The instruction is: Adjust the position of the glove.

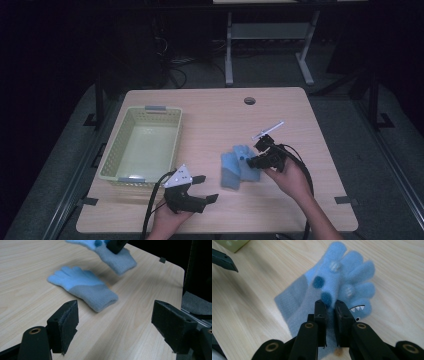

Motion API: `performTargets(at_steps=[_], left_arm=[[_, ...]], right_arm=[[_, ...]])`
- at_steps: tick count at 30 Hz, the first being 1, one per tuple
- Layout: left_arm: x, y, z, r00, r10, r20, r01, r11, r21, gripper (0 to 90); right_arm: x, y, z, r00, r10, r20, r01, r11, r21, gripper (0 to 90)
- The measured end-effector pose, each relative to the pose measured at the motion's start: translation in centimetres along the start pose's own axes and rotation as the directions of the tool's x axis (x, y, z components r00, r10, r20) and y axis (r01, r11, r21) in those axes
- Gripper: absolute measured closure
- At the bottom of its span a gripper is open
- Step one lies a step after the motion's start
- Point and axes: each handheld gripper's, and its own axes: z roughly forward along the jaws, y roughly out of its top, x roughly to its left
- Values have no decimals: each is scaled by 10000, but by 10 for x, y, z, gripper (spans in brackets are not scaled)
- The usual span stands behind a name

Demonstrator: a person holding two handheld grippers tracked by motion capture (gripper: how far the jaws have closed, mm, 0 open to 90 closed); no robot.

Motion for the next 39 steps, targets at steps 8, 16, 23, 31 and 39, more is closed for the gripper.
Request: performTargets(at_steps=[8, 16, 23, 31, 39], left_arm=[[-1, -1, 0, 10000, -28, 9, 28, 10000, -17, 216], [-2, 0, -2, 10000, 69, -1, -69, 10000, 63, 216], [-1, -1, -1, 10000, 1, -5, -1, 10000, 54, 216], [-1, -1, 0, 10000, 7, -20, -7, 10000, 98, 216], [-2, -1, 0, 9999, -101, 66, 101, 9999, 85, 218]], right_arm=[[11, 10, 7, 9999, 10, -159, -13, 9998, -182, 815], [27, 15, 25, 9991, 7, -419, -16, 9998, -213, 814], [29, 16, 37, 9976, 442, -531, -459, 9985, -310, 810], [28, 5, 49, 9953, 965, 17, -964, 9948, -327, 778], [28, 3, 48, 9961, 866, -192, -876, 9946, -561, 649]])
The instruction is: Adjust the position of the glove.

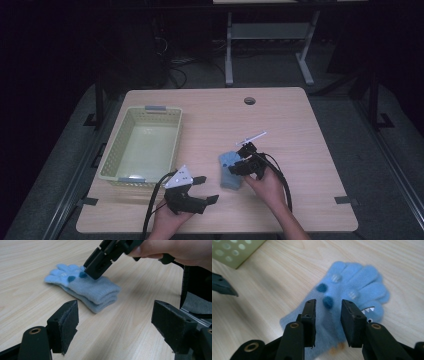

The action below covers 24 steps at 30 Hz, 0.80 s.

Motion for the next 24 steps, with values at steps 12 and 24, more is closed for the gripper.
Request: performTargets(at_steps=[12, 24], left_arm=[[5, 18, 15, 9862, -1651, 145, 1653, 9862, -133, 248], [37, 31, 49, 9149, -4033, -162, 4033, 9123, 705, 289]], right_arm=[[-19, -33, -21, 9973, 376, -623, -413, 9974, -594, 492], [-40, -44, -16, 9622, 1594, -2207, -1892, 9745, -1210, 465]])
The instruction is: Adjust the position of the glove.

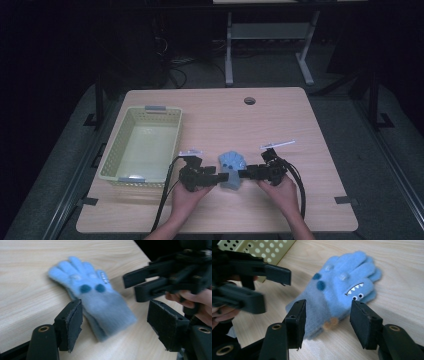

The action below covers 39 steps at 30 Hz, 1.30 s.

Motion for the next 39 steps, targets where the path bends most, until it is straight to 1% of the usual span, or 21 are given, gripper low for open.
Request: performTargets(at_steps=[2, 3, 4, 5, 6, 8, 9, 11, 13, 15, 16, 18, 20, 26, 27, 29, 30, 32, 33, 36, 39], left_arm=[[4, 2, 4, 9993, -361, -106, 362, 9993, 116, 299], [8, 3, 6, 9975, -697, -137, 700, 9974, 186, 323], [8, 3, 6, 9975, -697, -137, 700, 9974, 186, 330], [12, 3, 9, 9961, -874, -103, 877, 9957, 299, 341], [12, 3, 9, 9961, -874, -103, 877, 9957, 299, 353], [15, 4, 12, 9946, -1041, -8, 1041, 9936, 448, 363], [17, 3, 14, 9928, -1195, 18, 1193, 9916, 506, 369], [18, 3, 16, 9924, -1233, 32, 1229, 9906, 607, 388], [20, 1, 18, 9912, -1314, 164, 1297, 9884, 789, 407], [20, 0, 21, 9916, -1277, 183, 1257, 9881, 883, 443], [20, 0, 21, 9916, -1277, 183, 1257, 9881, 883, 452], [20, 0, 23, 9915, -1293, 153, 1274, 9875, 930, 461], [21, -1, 24, 9915, -1281, 212, 1255, 9873, 974, 483], [21, -1, 24, 9920, -1250, 193, 1227, 9879, 949, 501], [21, -1, 24, 9923, -1221, 188, 1198, 9881, 960, 505], [21, -1, 24, 9938, -1095, 174, 1073, 9894, 980, 512], [21, -1, 25, 9938, -1092, 210, 1066, 9893, 993, 520], [22, -3, 25, 9919, -1210, 380, 1170, 9887, 939, 532], [23, -4, 25, 9923, -1160, 434, 1120, 9900, 855, 538], [23, -5, 25, 9920, -1172, 470, 1131, 9902, 820, 545], [22, -5, 26, 9930, -1070, 498, 1023, 9908, 882, 565]], right_arm=[[-1, -1, 0, 10000, 43, 78, -43, 10000, -50, 437], [0, -2, 1, 9998, 80, 198, -81, 10000, 39, 434], [0, -2, 1, 9998, 80, 198, -81, 10000, 39, 434], [0, -3, 4, 9995, 175, 270, -178, 9998, 116, 434], [0, -3, 4, 9995, 175, 270, -178, 9998, 116, 434], [-1, -3, 7, 9994, 257, 251, -262, 9995, 202, 436], [-1, -4, 7, 9993, 271, 272, -277, 9993, 231, 438], [-2, -4, 8, 9992, 317, 243, -321, 9993, 167, 449], [-1, -4, 9, 9987, 491, 116, -492, 9988, 62, 453], [-4, -5, 11, 9972, 744, 61, -744, 9972, 11, 447], [-4, -5, 11, 9972, 744, 61, -744, 9972, 11, 447], [-6, -5, 14, 9962, 855, 158, -856, 9963, 99, 451], [-7, -5, 19, 9954, 932, 223, -938, 9952, 287, 457], [-6, -6, 22, 9952, 941, 269, -946, 9953, 215, 457], [-6, -6, 22, 9943, 1031, 257, -1037, 9944, 210, 464], [-6, -7, 23, 9943, 1046, 218, -1050, 9943, 181, 467], [-6, -7, 23, 9942, 1061, 198, -1065, 9942, 178, 468], [-5, -8, 23, 9941, 1056, 250, -1059, 9943, 121, 473], [-4, -8, 23, 9938, 1079, 253, -1083, 9940, 122, 483], [-4, -9, 23, 9937, 1097, 250, -1099, 9939, 86, 493], [-4, -10, 24, 9933, 1135, 240, -1136, 9935, 42, 515]])
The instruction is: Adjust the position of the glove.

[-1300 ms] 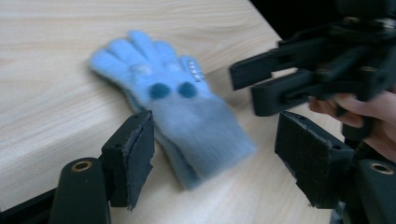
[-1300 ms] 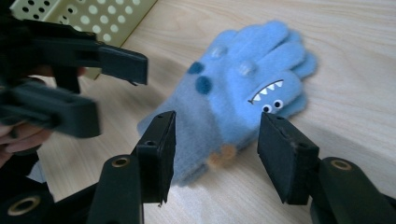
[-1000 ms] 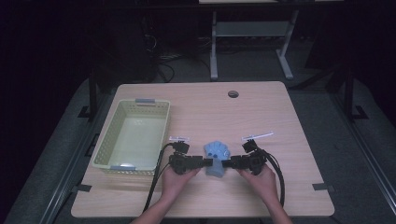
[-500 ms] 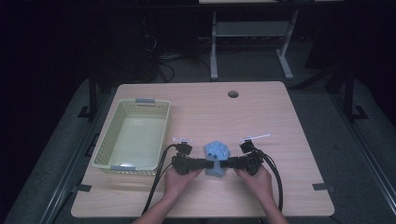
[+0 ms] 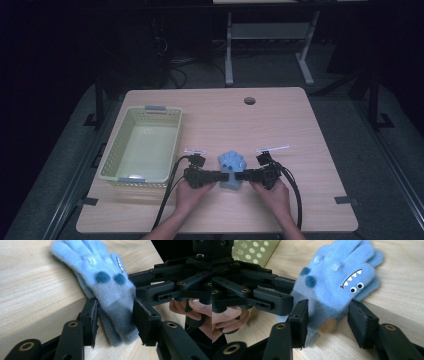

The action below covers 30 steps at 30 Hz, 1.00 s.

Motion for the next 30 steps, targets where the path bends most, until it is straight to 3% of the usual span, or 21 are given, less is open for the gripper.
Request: performTargets(at_steps=[7, 8, 12, 17, 22, 27, 30], left_arm=[[1, -2, 3, 9997, -79, 241, 79, 10000, 7, 606], [1, -2, 3, 9995, 90, 316, -93, 9999, 89, 617], [1, -2, 4, 9992, 76, 385, -81, 9999, 133, 627], [3, -2, 6, 9977, -306, 597, 298, 9995, 138, 661], [8, -1, 8, 9918, -867, 935, 858, 9962, 133, 673], [10, -1, 10, 9892, -970, 1094, 960, 9953, 148, 690], [18, 0, 10, 9794, -1252, 1582, 1214, 9920, 337, 714]], right_arm=[[1, -3, 3, 10000, -9, -72, 8, 9999, -155, 596], [1, -4, 4, 10000, -13, -44, 12, 9997, -248, 639], [3, -4, 7, 9999, -160, 56, 162, 9993, -352, 662], [4, -4, 9, 9998, -189, 65, 192, 9990, -396, 692], [6, -4, 11, 9996, -246, 168, 252, 9989, -405, 718], [7, -4, 11, 9989, -383, 262, 394, 9984, -412, 734], [6, -3, 11, 9981, -574, 220, 581, 9978, -306, 756]])
